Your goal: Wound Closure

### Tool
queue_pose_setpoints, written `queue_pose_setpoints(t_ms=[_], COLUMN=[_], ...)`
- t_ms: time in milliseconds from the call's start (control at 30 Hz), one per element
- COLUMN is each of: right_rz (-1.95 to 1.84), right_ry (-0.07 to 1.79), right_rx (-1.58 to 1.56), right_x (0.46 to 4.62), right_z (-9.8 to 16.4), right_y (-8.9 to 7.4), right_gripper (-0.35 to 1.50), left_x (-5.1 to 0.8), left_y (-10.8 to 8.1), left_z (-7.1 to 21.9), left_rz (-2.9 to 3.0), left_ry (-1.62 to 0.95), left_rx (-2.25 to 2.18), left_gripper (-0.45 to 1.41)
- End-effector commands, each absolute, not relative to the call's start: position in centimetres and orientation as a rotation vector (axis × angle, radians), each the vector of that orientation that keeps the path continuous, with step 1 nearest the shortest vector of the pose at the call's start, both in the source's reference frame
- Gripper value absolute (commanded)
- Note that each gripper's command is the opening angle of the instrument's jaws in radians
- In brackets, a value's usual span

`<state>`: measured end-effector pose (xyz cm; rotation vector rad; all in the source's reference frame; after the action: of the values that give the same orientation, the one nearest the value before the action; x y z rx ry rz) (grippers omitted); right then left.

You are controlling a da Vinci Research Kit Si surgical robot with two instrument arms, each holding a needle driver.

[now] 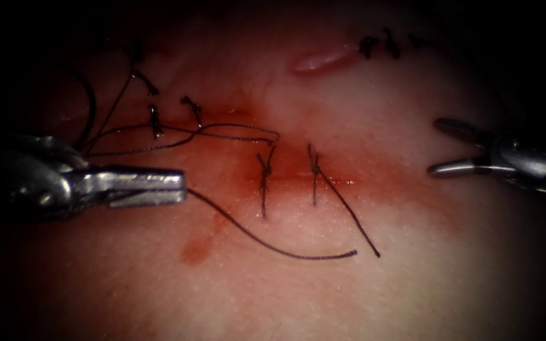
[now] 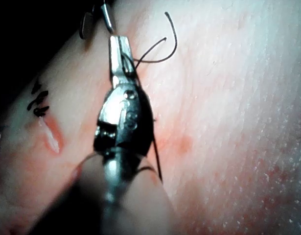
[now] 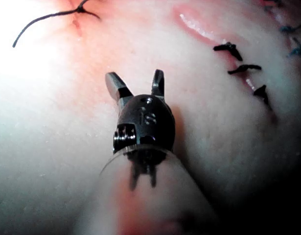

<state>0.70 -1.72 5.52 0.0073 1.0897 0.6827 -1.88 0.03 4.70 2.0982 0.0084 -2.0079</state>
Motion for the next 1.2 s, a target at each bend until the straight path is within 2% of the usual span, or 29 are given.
queue_pose_setpoints(t_ms=[33, 167, 200, 233, 300, 333, 400, 600, 700, 800, 833, 867, 933, 1133, 1167, 1200], right_rz=[0.682, 0.675, 0.664, 0.664, 0.657, 0.654, 0.647, 0.643, 0.641, 0.64, 0.638, 0.635, 0.631, 0.623, 0.623, 0.623], right_ry=[1.092, 1.107, 1.115, 1.115, 1.115, 1.114, 1.111, 1.115, 1.12, 1.121, 1.12, 1.118, 1.121, 1.126, 1.127, 1.127], right_rx=[0.006, 0.014, 0.03, 0.03, 0.042, 0.053, 0.073, 0.081, 0.086, 0.093, 0.096, 0.099, 0.102, 0.111, 0.112, 0.113], right_x=[0.76, 0.84, 0.89, 0.89, 0.95, 0.97, 1.02, 1.04, 1.04, 1.03, 1.01, 1.0, 0.98, 0.94, 0.93, 0.93], right_z=[5.6, 5.6, 5.7, 5.7, 5.7, 5.7, 5.8, 5.8, 5.8, 5.9, 5.8, 5.8, 5.8, 5.8, 5.8, 5.8], right_y=[-1.7, -1.8, -1.8, -1.8, -1.8, -1.9, -1.9, -2.0, -2.0, -2.1, -2.1, -2.1, -2.1, -2.2, -2.2, -2.2], right_gripper=[1.28, 1.26, 1.23, 1.23, 1.23, 1.23, 1.23, 1.23, 1.23, 1.23, 1.21, 1.21, 1.21, 1.2, 1.18, 1.18], left_x=[-1.96, -2.1, -2.19, -2.19, -2.22, -2.23, -2.24, -2.23, -2.28, -2.51, -2.61, -2.7, -2.77, -2.77, -2.75, -2.73], left_y=[0.0, -0.4, -0.5, -0.5, -0.6, -0.6, -0.6, -0.4, -0.4, -0.2, -0.2, -0.1, 0.0, 0.0, 0.0, 0.0], left_z=[4.7, 4.8, 4.9, 4.9, 5.0, 5.1, 5.2, 5.4, 5.4, 5.6, 5.7, 5.8, 5.9, 6.4, 6.5, 6.6], left_rz=[-1.992, -1.969, -2.008, -2.008, -2.072, -2.119, -2.187, -2.328, -2.363, -2.362, -2.348, -2.327, -2.342, -2.423, -2.423, -2.423], left_ry=[0.045, 0.179, 0.321, 0.321, 0.477, 0.49, 0.479, 0.578, 0.607, 0.647, 0.584, 0.499, 0.42, 0.53, 0.531, 0.527], left_rx=[2.115, 2.164, 2.189, 2.189, 2.197, 2.185, 2.176, 2.174, 2.126, 2.08, 2.056, 2.008, 1.877, 1.503, 1.488, 1.485], left_gripper=[-0.45, -0.42, 0.09, 0.09, 1.11, 1.31, 1.4, 1.4, 1.31, 1.15, 0.88, 0.71, 0.66, 0.73, 0.56, 0.51])
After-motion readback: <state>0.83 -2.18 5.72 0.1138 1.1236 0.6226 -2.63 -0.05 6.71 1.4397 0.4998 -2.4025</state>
